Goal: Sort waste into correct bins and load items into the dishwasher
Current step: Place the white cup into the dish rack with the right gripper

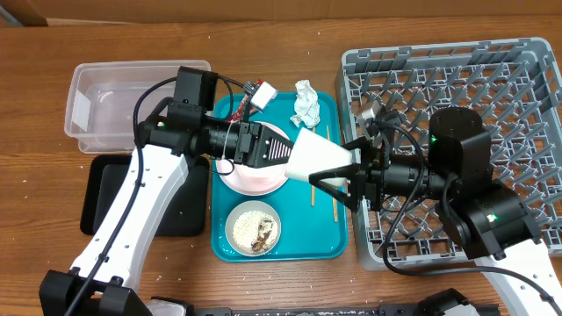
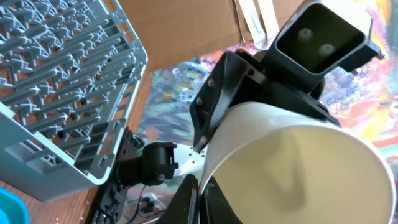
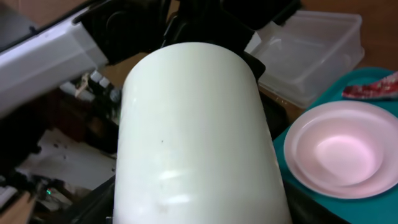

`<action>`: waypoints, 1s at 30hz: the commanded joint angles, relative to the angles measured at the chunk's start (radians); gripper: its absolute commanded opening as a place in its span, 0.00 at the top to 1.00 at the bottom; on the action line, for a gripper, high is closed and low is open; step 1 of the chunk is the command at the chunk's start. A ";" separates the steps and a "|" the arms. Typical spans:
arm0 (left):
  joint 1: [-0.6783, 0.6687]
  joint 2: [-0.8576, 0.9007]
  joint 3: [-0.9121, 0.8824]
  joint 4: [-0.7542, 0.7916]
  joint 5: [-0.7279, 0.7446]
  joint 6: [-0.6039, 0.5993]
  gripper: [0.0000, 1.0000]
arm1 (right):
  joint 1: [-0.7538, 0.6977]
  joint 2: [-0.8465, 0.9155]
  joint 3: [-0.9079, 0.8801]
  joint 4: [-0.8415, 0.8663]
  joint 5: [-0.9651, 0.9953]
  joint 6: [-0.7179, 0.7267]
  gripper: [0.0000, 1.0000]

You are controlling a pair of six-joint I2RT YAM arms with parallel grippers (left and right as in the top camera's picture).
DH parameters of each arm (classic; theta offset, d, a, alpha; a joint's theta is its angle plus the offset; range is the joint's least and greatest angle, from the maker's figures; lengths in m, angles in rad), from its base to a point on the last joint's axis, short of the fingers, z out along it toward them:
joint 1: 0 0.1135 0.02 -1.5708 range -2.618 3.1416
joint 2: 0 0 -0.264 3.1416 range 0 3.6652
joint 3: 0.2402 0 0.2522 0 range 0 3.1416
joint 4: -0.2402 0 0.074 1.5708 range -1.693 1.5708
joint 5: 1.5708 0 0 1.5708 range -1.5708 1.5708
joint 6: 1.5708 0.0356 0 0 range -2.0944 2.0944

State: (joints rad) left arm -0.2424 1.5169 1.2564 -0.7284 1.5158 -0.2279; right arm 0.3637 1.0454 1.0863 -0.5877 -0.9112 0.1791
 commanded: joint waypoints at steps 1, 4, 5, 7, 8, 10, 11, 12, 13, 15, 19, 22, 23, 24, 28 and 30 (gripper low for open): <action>-0.006 -0.004 0.009 0.002 0.030 -0.021 0.96 | -0.006 -0.005 0.024 0.018 -0.018 -0.012 0.41; -0.006 -0.004 0.009 0.000 0.029 -0.020 0.76 | -0.006 -0.018 0.024 0.025 -0.003 -0.013 0.42; -0.006 -0.004 0.009 0.000 0.026 -0.020 0.69 | -0.006 -0.026 0.024 0.023 0.014 -0.012 0.42; -0.006 -0.004 0.009 0.000 0.008 -0.020 0.61 | -0.006 -0.048 0.024 0.000 0.069 -0.012 0.42; -0.006 -0.004 0.009 0.000 -0.007 -0.020 0.58 | -0.006 -0.064 0.024 -0.025 0.117 -0.011 0.42; -0.005 -0.004 0.009 0.000 -0.031 -0.020 0.54 | -0.006 -0.097 0.024 -0.079 0.223 0.012 0.42; -0.004 -0.004 0.009 0.000 -0.043 -0.020 0.52 | -0.006 -0.116 0.026 -0.111 0.278 0.029 0.42; -0.004 -0.004 0.009 0.000 -0.061 -0.021 0.51 | -0.006 -0.134 0.029 -0.148 0.338 0.049 0.42; -0.002 -0.004 0.009 0.000 -0.081 -0.021 0.50 | -0.006 -0.156 0.031 -0.192 0.409 0.077 0.42; 0.002 -0.004 0.009 -0.004 -0.136 -0.032 0.50 | -0.006 -0.188 0.035 -0.284 0.544 0.144 0.42; 0.002 -0.011 0.011 -0.050 -0.342 -0.043 0.56 | -0.006 -0.206 0.035 -0.512 0.787 0.314 0.42; -0.006 -0.028 0.028 -0.144 -0.571 -0.043 0.58 | -0.006 -0.173 0.035 -0.680 0.880 0.421 0.42; -0.010 -0.036 0.036 -0.173 -0.631 -0.043 0.58 | -0.006 -0.156 0.035 -0.718 0.888 0.440 0.42; -0.014 -0.044 0.046 -0.198 -0.686 -0.043 0.59 | -0.006 -0.137 0.035 -0.747 0.888 0.454 0.42; -0.035 -0.077 0.117 -0.318 -0.955 -0.091 0.61 | -0.005 -0.032 0.035 -0.792 0.888 0.477 0.42; -0.045 -0.091 0.171 -0.394 -1.112 -0.118 0.62 | -0.005 0.040 0.035 -0.790 0.892 0.482 0.38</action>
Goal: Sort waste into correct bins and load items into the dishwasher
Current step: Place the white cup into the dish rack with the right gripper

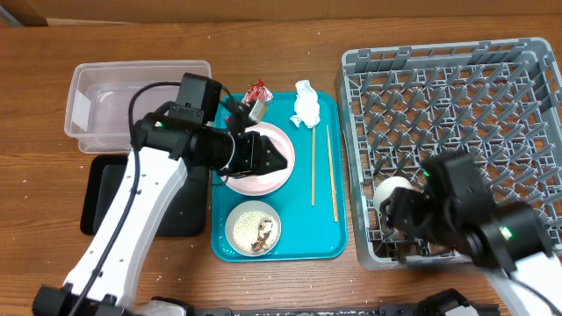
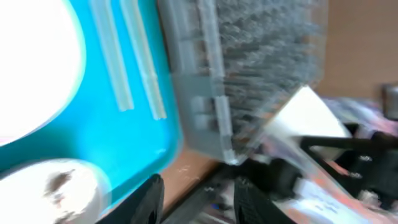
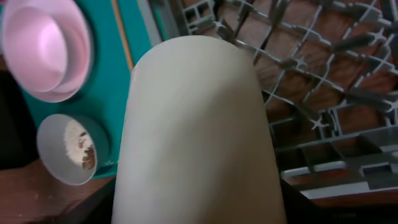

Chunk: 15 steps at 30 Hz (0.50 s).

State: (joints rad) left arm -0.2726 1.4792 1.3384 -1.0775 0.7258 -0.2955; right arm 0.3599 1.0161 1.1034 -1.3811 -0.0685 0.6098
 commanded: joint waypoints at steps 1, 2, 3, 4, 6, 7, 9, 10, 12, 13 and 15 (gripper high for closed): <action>-0.019 -0.060 0.114 -0.079 -0.383 -0.056 0.62 | -0.001 0.104 0.018 0.005 0.053 0.058 0.37; -0.021 -0.067 0.139 -0.113 -0.437 -0.060 0.62 | -0.001 0.142 0.018 0.007 0.055 0.059 0.37; -0.023 -0.073 0.162 -0.145 -0.487 -0.065 0.63 | -0.001 0.179 0.018 0.009 0.064 0.064 0.36; -0.023 -0.082 0.183 -0.176 -0.534 -0.069 0.62 | -0.001 0.217 0.018 0.010 0.080 0.070 0.36; -0.023 -0.099 0.216 -0.225 -0.604 -0.069 0.62 | -0.001 0.298 0.018 0.010 0.113 0.072 0.36; -0.023 -0.111 0.228 -0.246 -0.629 -0.068 0.62 | -0.001 0.330 0.018 0.006 0.119 0.071 0.36; -0.023 -0.134 0.233 -0.274 -0.650 -0.068 0.60 | -0.001 0.389 0.018 0.000 0.120 0.067 0.32; -0.023 -0.144 0.233 -0.286 -0.655 -0.068 0.60 | -0.001 0.413 0.018 0.000 0.120 0.067 0.28; -0.023 -0.159 0.233 -0.310 -0.655 -0.066 0.59 | -0.001 0.427 0.018 0.011 0.120 0.067 0.15; -0.023 -0.163 0.233 -0.323 -0.645 -0.060 0.59 | -0.001 0.425 0.019 0.025 0.119 0.063 0.11; -0.032 -0.163 0.231 -0.338 -0.611 -0.035 0.57 | -0.001 0.401 0.032 0.043 0.119 0.063 0.07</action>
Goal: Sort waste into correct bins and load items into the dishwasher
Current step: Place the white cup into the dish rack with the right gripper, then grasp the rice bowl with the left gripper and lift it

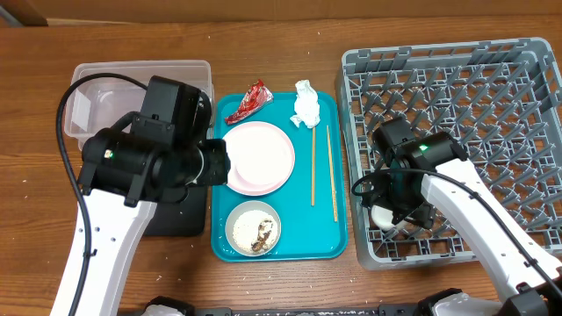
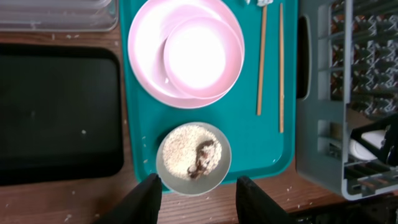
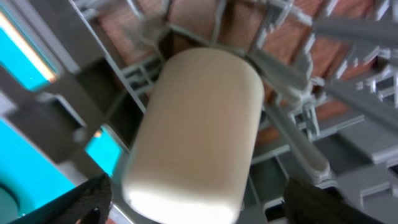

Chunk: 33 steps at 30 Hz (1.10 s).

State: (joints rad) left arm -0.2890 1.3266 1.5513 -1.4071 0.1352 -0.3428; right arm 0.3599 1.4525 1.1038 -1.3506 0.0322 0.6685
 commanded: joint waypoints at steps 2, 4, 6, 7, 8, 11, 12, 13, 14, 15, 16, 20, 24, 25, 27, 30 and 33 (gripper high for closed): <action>-0.040 -0.008 0.001 -0.008 0.005 0.034 0.56 | -0.001 -0.072 0.059 0.026 0.019 0.005 0.05; -0.084 -0.006 -0.034 0.006 0.005 0.036 0.56 | -0.001 -0.124 0.095 0.051 0.019 0.005 0.04; -0.143 -0.006 -0.087 0.047 0.015 0.036 0.56 | -0.001 -0.179 0.130 0.083 0.019 -0.014 0.03; -0.180 -0.006 -0.122 0.074 0.019 0.035 0.56 | -0.001 -0.207 0.147 0.102 0.020 -0.025 0.03; -0.224 -0.006 -0.167 0.108 0.018 0.031 0.55 | -0.002 -0.238 0.164 0.126 0.019 -0.029 0.03; -0.332 0.001 -0.298 0.209 0.000 -0.005 0.53 | -0.002 -0.318 0.182 0.206 0.019 -0.029 0.00; -0.360 0.006 -0.340 0.240 -0.016 -0.033 0.52 | -0.002 -0.343 0.182 0.231 0.019 -0.029 0.00; -0.389 0.016 -0.388 0.276 -0.037 -0.061 0.51 | -0.002 -0.366 0.182 0.255 0.019 -0.029 0.00; -0.410 0.028 -0.426 0.310 -0.055 -0.076 0.51 | -0.002 -0.383 0.182 0.271 0.019 -0.029 0.00; -0.427 0.042 -0.462 0.344 -0.071 -0.090 0.53 | -0.002 -0.396 0.182 0.282 0.019 -0.029 0.00; -0.441 0.057 -0.494 0.381 -0.081 -0.102 0.54 | -0.002 -0.407 0.182 0.288 0.019 -0.029 0.00; -0.484 0.140 -0.570 0.512 -0.097 -0.108 0.59 | -0.002 -0.414 0.180 0.290 0.019 -0.029 0.00; -0.493 0.225 -0.571 0.531 -0.162 -0.155 0.64 | -0.002 -0.405 0.179 0.276 0.019 -0.029 0.00; -0.493 0.245 -0.571 0.534 -0.175 -0.164 0.66 | -0.002 -0.404 0.179 0.272 0.019 -0.029 0.00; -0.493 0.283 -0.571 0.549 -0.181 -0.167 0.71 | -0.002 -0.404 0.179 0.267 0.019 -0.029 0.00; -0.493 0.327 -0.571 0.581 -0.180 -0.190 0.81 | -0.002 -0.404 0.179 0.265 0.019 -0.029 0.00; -0.493 0.342 -0.571 0.601 -0.191 -0.225 0.93 | -0.002 -0.404 0.179 0.264 0.019 -0.029 0.00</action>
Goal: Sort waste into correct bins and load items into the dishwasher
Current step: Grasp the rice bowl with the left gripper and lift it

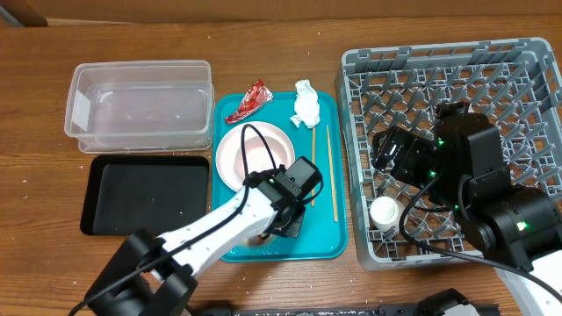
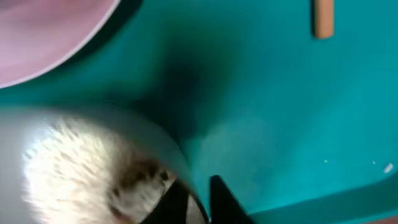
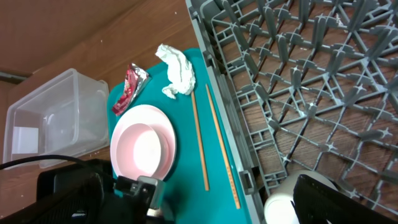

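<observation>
A grey bowl of rice and food scraps [image 2: 81,168] sits at the front of the teal tray [image 1: 329,237]. My left gripper [image 2: 198,202] is down on it, shut on its right rim with one finger inside and one outside; in the overhead view the arm hides most of the bowl. The white cup [image 1: 384,213] rests in the front left corner of the grey dish rack [image 1: 492,61]. My right gripper [image 1: 391,154] hangs open above the rack, apart from the cup [image 3: 283,208]. A pink bowl on a pink plate [image 3: 143,149] lies mid-tray.
A red wrapper [image 1: 246,101] and a crumpled napkin [image 1: 306,104] lie at the tray's back, with two chopsticks [image 1: 313,167] along its right side. A clear plastic bin [image 1: 140,105] stands at the back left, a black tray [image 1: 140,195] in front of it.
My left gripper was high over the tray and open; it is now low, shut on the food bowl's rim. My right gripper was down at the cup in the rack; it is now raised and open.
The white cup was held between both grippers over the tray. Then my right gripper alone carried it over the rack's front left corner. Then the cup lay in the rack with the left arm high above the tray. Now the left grips the food bowl.
</observation>
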`<action>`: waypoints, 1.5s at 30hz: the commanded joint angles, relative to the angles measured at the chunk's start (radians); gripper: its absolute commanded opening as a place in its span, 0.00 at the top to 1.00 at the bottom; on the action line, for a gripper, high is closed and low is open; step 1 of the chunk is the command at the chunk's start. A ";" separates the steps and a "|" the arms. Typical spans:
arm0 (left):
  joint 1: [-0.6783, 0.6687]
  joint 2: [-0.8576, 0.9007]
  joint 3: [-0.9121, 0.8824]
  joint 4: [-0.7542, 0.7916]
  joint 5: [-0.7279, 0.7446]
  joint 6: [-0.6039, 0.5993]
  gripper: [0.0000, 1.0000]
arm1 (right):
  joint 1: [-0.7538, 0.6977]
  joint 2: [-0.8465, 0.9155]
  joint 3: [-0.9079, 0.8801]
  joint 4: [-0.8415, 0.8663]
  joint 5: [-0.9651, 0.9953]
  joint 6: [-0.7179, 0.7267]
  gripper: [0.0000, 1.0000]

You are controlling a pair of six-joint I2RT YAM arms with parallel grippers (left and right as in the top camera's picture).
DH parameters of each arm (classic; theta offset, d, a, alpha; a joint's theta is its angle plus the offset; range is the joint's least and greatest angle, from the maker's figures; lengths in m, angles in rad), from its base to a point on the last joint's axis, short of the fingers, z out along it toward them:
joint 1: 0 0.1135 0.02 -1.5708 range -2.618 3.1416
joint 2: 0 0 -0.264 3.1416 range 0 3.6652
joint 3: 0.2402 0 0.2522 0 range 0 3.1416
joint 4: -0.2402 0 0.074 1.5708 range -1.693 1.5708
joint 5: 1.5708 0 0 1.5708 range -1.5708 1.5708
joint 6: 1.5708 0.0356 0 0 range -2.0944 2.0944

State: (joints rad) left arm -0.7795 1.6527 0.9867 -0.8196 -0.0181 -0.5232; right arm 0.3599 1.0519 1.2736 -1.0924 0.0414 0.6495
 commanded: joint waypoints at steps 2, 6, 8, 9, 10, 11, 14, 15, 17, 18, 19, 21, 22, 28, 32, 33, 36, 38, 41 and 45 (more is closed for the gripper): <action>-0.003 0.015 -0.007 0.012 -0.041 -0.062 0.96 | -0.002 -0.003 0.009 0.006 0.010 -0.010 0.00; -0.003 0.013 -0.007 -0.008 -0.040 -0.068 0.96 | -0.002 -0.003 0.009 0.005 0.010 -0.010 0.00; -0.003 0.000 -0.005 -0.049 -0.041 -0.109 0.96 | -0.002 -0.003 0.009 0.005 0.010 -0.010 0.00; -0.003 -0.015 -0.003 -0.072 -0.041 -0.126 0.96 | -0.002 -0.003 0.009 0.005 0.010 -0.010 0.00; -0.003 -0.035 0.001 -0.095 -0.041 -0.144 0.96 | -0.002 -0.003 0.009 0.005 0.010 -0.010 0.00; -0.003 -0.063 0.006 -0.119 -0.040 -0.158 0.96 | -0.002 -0.003 0.009 0.005 0.010 -0.010 0.00; 0.007 -0.177 0.029 -0.174 -0.007 -0.172 0.96 | -0.002 -0.003 0.009 0.006 0.010 -0.010 0.00; 0.016 -0.221 0.033 -0.182 0.003 -0.172 0.96 | -0.002 -0.003 0.009 0.006 0.010 -0.010 0.00; 0.051 -0.319 0.036 -0.194 0.019 -0.172 0.96 | -0.002 -0.003 0.009 0.006 0.010 -0.010 0.00; 0.078 -0.367 0.036 -0.202 0.023 -0.172 0.96 | -0.002 -0.003 0.009 0.006 0.010 -0.010 0.00; 0.103 -0.400 0.035 -0.208 0.029 -0.169 0.96 | -0.002 -0.003 0.009 0.006 0.010 -0.010 0.00; 0.184 -0.469 0.035 -0.216 0.079 -0.123 0.96 | -0.002 -0.003 0.009 0.006 0.010 -0.010 0.00; 0.246 -0.501 0.035 -0.220 0.126 -0.079 0.96 | -0.002 -0.003 0.009 0.006 0.010 -0.010 0.00; 0.742 -0.550 0.034 -0.240 0.555 0.305 0.96 | -0.002 -0.003 0.009 0.006 0.010 -0.010 0.00; 1.063 -0.467 0.029 -0.257 0.824 0.555 0.96 | -0.002 -0.003 0.009 0.006 0.010 -0.010 0.00; 1.125 -0.438 0.029 -0.267 0.895 0.620 0.96 | -0.002 -0.003 0.009 0.006 0.010 -0.010 0.00; 1.272 -0.323 0.029 -0.306 1.096 0.801 0.96 | -0.002 -0.003 0.009 0.006 0.010 -0.010 0.00; 1.332 -0.242 0.029 -0.333 1.199 0.904 0.96 | -0.002 -0.003 0.009 0.006 0.010 -0.010 0.00; 1.383 -0.122 0.029 -0.394 1.348 1.030 0.96 | -0.002 -0.003 0.009 0.006 0.010 -0.010 0.00; 1.426 0.007 0.029 -0.514 1.460 1.205 0.96 | -0.002 -0.003 0.009 0.006 0.010 -0.010 0.00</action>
State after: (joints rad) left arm 0.6224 1.6104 1.0039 -1.3003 1.2259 0.4538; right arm 0.3599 1.0519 1.2736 -1.0924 0.0414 0.6483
